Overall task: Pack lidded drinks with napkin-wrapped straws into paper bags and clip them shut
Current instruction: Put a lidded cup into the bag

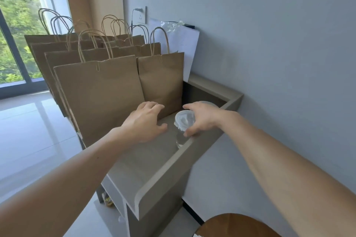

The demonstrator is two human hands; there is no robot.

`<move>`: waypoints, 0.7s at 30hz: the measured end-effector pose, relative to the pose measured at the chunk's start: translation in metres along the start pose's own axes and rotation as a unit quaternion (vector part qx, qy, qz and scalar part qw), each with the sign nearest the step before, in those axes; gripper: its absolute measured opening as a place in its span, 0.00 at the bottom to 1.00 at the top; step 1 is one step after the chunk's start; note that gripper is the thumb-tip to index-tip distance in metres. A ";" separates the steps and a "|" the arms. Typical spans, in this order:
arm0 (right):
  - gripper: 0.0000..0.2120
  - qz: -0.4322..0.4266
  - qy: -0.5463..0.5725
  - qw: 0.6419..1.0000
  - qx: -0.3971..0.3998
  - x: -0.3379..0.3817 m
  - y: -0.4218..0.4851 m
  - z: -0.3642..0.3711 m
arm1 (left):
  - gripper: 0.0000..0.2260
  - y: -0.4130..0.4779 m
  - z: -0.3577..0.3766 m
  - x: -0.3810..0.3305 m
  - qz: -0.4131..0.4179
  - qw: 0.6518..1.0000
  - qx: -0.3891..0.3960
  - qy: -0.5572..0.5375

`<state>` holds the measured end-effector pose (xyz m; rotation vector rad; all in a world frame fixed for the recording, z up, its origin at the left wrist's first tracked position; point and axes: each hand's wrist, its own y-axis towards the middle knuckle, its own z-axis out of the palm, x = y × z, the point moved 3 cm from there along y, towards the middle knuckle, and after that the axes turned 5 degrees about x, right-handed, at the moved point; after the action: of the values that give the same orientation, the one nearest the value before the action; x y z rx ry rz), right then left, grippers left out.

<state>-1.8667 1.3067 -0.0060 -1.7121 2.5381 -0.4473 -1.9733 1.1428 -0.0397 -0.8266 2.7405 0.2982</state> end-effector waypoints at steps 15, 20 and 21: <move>0.47 0.006 0.057 0.997 -0.056 0.000 0.032 -0.001 | 0.30 0.037 -0.012 0.017 0.051 0.999 0.006 0.001; 0.44 0.008 0.133 0.965 -0.224 -0.014 -0.012 -0.053 | 0.29 0.046 -0.047 -0.006 0.057 0.997 -0.041 -0.007; 0.43 0.012 0.138 0.958 -0.252 -0.020 -0.026 -0.063 | 0.29 0.047 -0.053 -0.016 0.066 0.997 -0.047 -0.010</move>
<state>-1.8481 1.3289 0.0590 -1.8731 3.0773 -0.0299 -1.9970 1.1746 0.0211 -0.6630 2.7850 0.4634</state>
